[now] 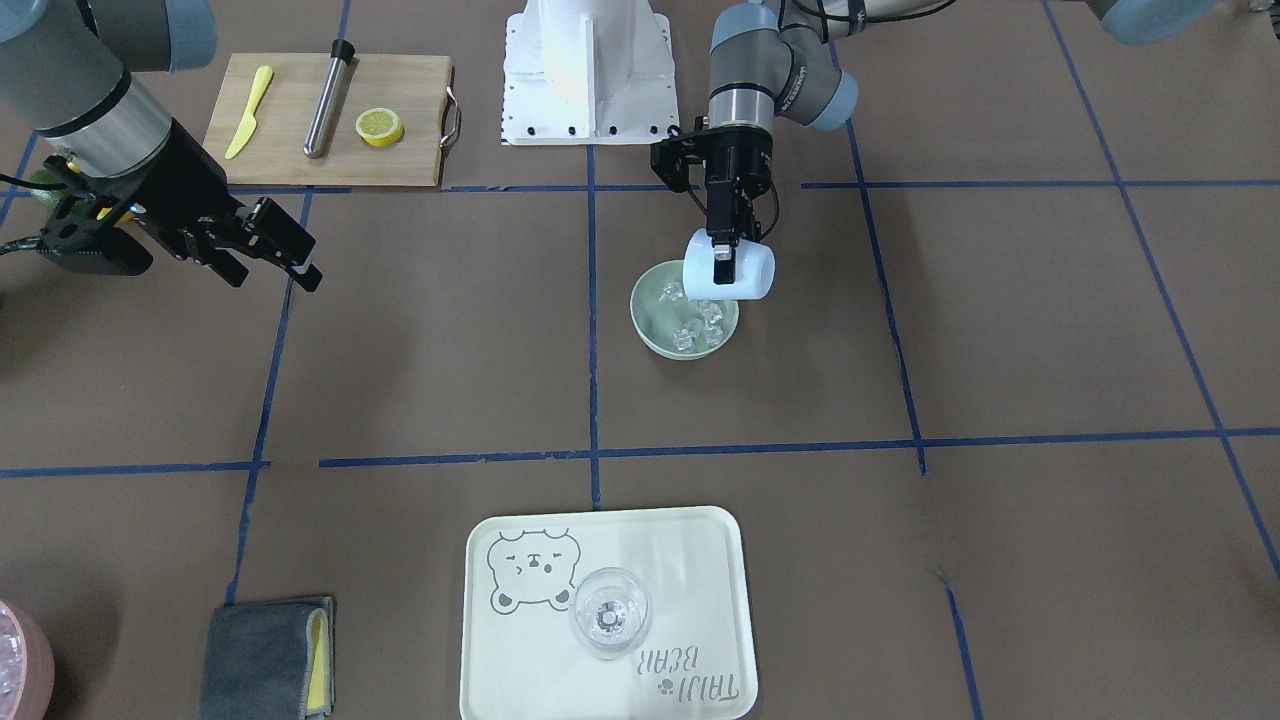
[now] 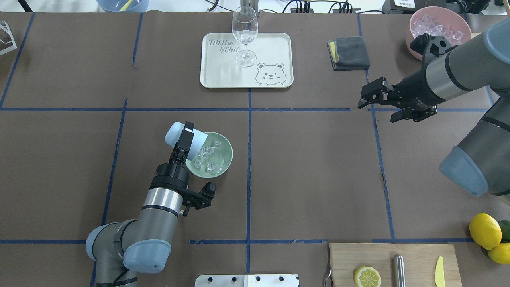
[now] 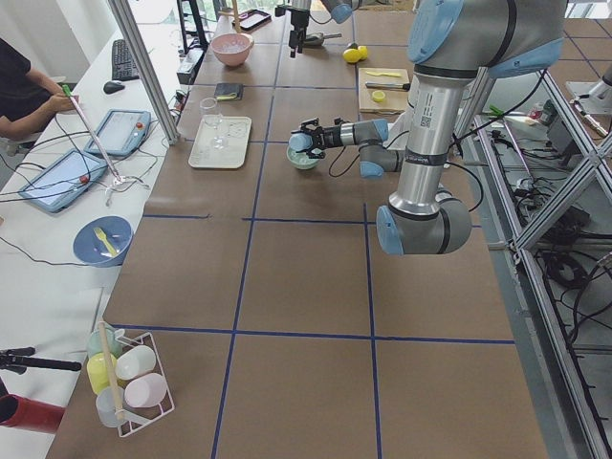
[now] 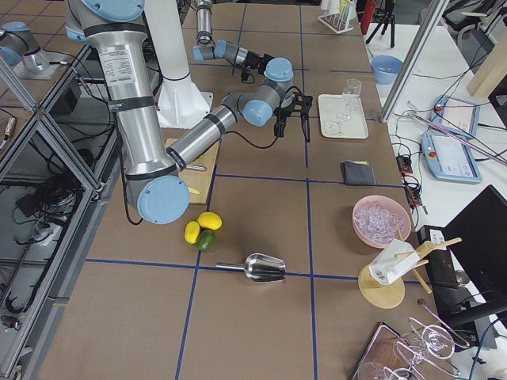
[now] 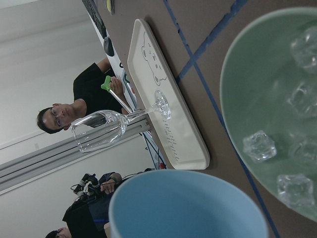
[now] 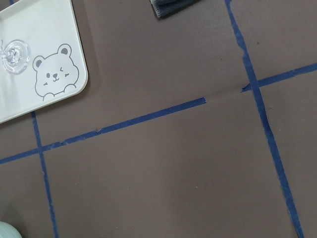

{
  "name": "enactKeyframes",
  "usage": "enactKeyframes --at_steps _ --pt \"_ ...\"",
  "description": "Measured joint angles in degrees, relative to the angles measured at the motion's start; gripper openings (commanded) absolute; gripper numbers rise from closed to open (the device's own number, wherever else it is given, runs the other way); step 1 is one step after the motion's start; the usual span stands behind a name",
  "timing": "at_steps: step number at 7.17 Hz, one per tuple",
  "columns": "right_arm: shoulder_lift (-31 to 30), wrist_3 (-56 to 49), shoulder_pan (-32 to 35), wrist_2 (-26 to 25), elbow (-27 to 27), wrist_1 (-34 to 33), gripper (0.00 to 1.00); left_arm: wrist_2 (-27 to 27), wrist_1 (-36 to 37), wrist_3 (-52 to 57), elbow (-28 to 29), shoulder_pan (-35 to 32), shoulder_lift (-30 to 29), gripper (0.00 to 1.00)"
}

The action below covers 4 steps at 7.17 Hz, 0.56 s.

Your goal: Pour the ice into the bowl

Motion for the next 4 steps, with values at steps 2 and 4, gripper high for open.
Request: enactKeyframes --at_steps 2,4 --pt "0.1 0.0 0.0 0.0 0.0 0.0 1.00 -0.1 0.3 -0.2 0.0 0.0 0.1 0.00" --pt "0.1 0.0 -0.1 0.0 -0.1 -0.1 1.00 0.0 -0.9 -5.9 -0.6 -0.3 0.2 0.00"
